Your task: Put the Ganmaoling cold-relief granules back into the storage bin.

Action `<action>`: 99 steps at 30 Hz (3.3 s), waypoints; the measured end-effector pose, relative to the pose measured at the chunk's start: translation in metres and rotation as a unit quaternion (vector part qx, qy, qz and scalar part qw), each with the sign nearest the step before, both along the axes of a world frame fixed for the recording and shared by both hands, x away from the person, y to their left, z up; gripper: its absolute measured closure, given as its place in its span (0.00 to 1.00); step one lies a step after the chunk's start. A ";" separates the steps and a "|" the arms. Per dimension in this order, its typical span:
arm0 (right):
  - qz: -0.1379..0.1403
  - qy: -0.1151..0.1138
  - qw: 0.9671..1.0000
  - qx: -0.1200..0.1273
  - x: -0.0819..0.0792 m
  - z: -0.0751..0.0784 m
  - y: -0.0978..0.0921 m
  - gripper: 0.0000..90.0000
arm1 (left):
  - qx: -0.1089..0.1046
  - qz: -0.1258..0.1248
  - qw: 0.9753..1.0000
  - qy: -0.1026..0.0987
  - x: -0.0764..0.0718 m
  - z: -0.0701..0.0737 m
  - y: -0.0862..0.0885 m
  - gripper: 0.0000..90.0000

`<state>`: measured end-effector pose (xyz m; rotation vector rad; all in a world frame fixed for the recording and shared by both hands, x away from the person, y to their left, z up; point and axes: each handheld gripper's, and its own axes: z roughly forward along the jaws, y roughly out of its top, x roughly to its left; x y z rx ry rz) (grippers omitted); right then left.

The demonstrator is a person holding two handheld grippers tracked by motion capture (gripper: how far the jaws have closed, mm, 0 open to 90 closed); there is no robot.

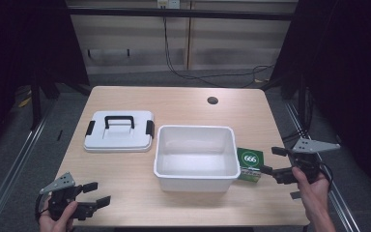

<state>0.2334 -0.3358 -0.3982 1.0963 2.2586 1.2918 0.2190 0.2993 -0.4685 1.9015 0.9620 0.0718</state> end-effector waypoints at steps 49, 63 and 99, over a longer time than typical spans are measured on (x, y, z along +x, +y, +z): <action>0.216 0.144 0.925 -0.278 0.085 0.027 0.060 0.12 | -0.003 0.000 1.000 0.000 0.000 0.000 0.000 0.19; 0.249 0.180 0.890 -0.338 0.099 0.008 0.072 0.10 | -0.006 -0.001 1.000 -0.001 0.000 0.000 0.001 0.19; 0.302 0.179 0.851 -0.390 0.104 -0.019 0.082 0.17 | -0.006 -0.002 1.000 -0.001 0.000 0.000 0.001 0.19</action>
